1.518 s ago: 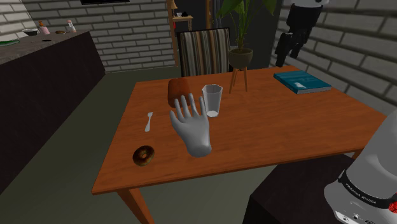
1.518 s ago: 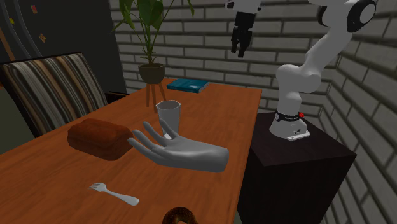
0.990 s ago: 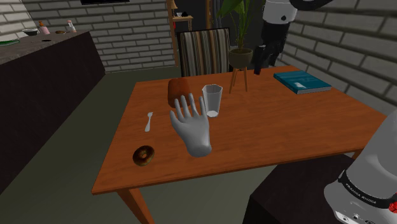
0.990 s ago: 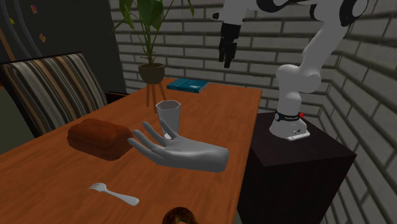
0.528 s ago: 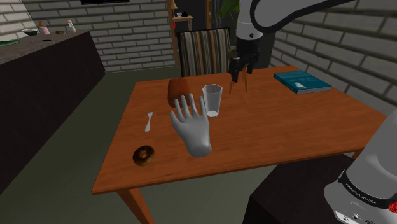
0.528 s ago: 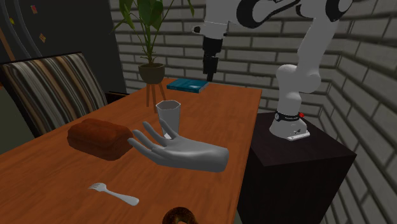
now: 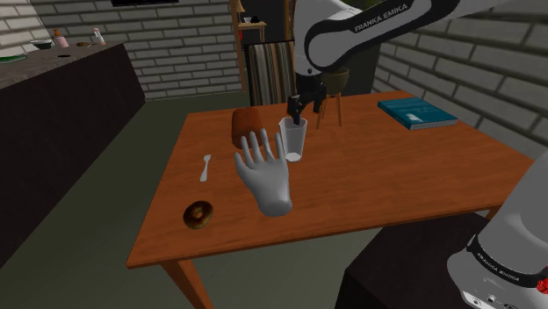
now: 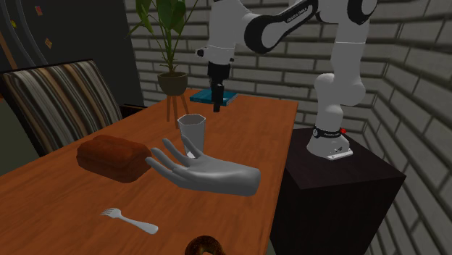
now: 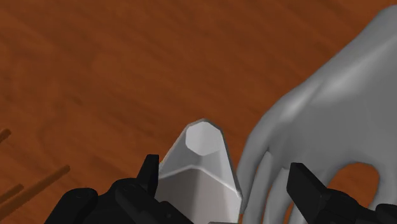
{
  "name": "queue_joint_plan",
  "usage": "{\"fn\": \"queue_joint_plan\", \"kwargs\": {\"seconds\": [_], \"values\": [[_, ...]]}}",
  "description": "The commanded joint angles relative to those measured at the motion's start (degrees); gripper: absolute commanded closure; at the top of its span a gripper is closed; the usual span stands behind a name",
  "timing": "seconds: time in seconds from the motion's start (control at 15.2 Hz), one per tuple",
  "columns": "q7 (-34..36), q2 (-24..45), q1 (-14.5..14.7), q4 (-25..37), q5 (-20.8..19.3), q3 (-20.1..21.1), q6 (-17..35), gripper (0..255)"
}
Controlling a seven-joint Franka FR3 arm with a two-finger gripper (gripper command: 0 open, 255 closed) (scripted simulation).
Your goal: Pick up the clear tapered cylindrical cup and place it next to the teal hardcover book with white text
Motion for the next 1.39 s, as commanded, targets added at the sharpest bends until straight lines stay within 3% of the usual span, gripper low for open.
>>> {"fn": "queue_joint_plan", "kwargs": {"seconds": [0.0,0.4,0.86,1.32], "values": [[1.34,4.74,0.32,3.51,-1.32,0.34,0.89,0],[3.87,16.91,1.74,14.37,-4.54,0.28,1.40,0],[4.49,19.50,1.58,12.16,-5.51,-0.23,6.15,0],[4.49,19.50,1.58,12.16,-5.51,-0.23,6.15,0]]}}
